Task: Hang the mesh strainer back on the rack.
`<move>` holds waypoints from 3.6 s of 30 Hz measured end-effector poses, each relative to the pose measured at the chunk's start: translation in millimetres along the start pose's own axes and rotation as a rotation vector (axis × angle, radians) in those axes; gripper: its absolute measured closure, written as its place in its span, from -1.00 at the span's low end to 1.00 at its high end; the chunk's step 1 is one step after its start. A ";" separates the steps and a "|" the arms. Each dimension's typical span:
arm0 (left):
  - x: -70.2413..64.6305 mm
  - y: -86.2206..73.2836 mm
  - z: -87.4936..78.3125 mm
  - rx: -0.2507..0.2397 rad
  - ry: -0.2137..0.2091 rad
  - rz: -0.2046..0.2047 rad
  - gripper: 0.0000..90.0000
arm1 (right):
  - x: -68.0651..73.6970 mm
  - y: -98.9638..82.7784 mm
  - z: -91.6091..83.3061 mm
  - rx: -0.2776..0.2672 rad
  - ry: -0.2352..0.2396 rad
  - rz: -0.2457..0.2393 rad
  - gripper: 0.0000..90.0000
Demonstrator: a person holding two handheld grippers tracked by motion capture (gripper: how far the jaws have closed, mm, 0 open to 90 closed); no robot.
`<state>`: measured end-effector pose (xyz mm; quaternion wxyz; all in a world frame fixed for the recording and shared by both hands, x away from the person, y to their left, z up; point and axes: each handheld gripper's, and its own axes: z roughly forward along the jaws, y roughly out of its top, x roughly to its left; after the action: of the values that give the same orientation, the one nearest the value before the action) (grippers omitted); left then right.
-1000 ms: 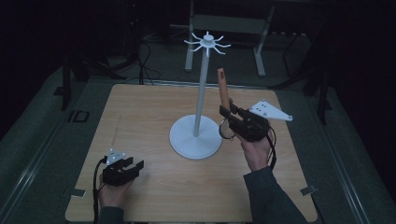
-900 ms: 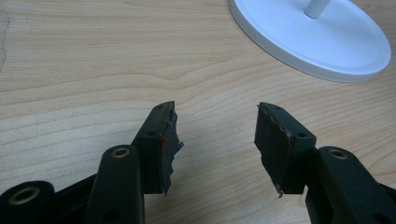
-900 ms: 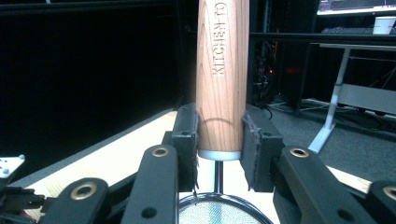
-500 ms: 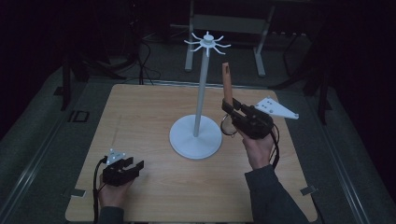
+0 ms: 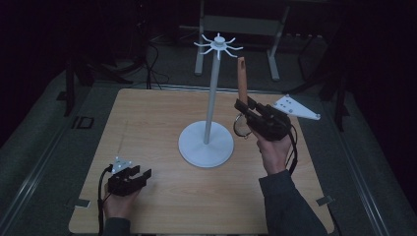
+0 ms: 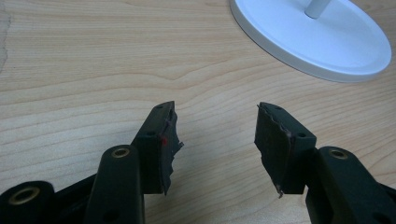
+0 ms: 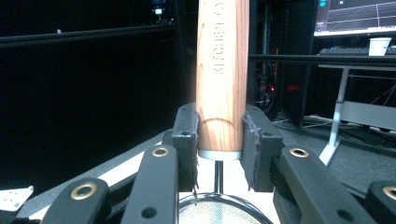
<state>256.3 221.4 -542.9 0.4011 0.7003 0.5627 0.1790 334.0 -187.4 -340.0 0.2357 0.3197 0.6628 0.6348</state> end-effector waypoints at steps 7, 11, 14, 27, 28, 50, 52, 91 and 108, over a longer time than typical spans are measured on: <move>0.3 0.0 -0.1 0.000 0.000 -0.001 0.08 | -1.6 5.9 3.5 -0.007 0.010 0.007 0.54; 0.3 0.0 -0.1 0.000 0.000 -0.001 0.08 | -1.1 8.5 5.5 -0.007 0.018 0.008 0.54; 0.4 0.0 -0.2 0.000 -0.001 -0.001 0.08 | -1.0 10.4 7.4 -0.005 0.022 0.007 0.54; 1.2 0.1 -0.5 -0.001 0.002 -0.003 0.08 | -2.5 14.9 15.1 -0.001 0.039 0.018 0.54; 1.2 0.1 -0.4 -0.003 0.002 -0.005 0.08 | -2.5 15.2 15.4 -0.001 0.039 0.020 0.54; 0.6 0.0 -0.5 -0.001 0.002 -0.003 0.08 | -5.3 19.3 23.0 0.014 0.057 0.033 0.54; 0.7 0.0 -0.4 0.001 0.001 -0.003 0.08 | -5.2 19.3 24.7 0.018 0.059 0.038 0.54; 0.9 0.0 -0.6 -0.001 0.003 -0.004 0.08 | -3.5 10.5 32.6 0.080 -0.033 -0.033 0.04; 0.3 -0.1 0.0 -0.009 0.010 0.004 0.05 | -6.1 -3.3 22.5 0.206 -0.116 -0.148 -0.14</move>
<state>256.4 221.7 -543.1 0.4009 0.6986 0.5627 0.1858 354.0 -176.2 -345.7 0.2856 0.3284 0.7316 0.5247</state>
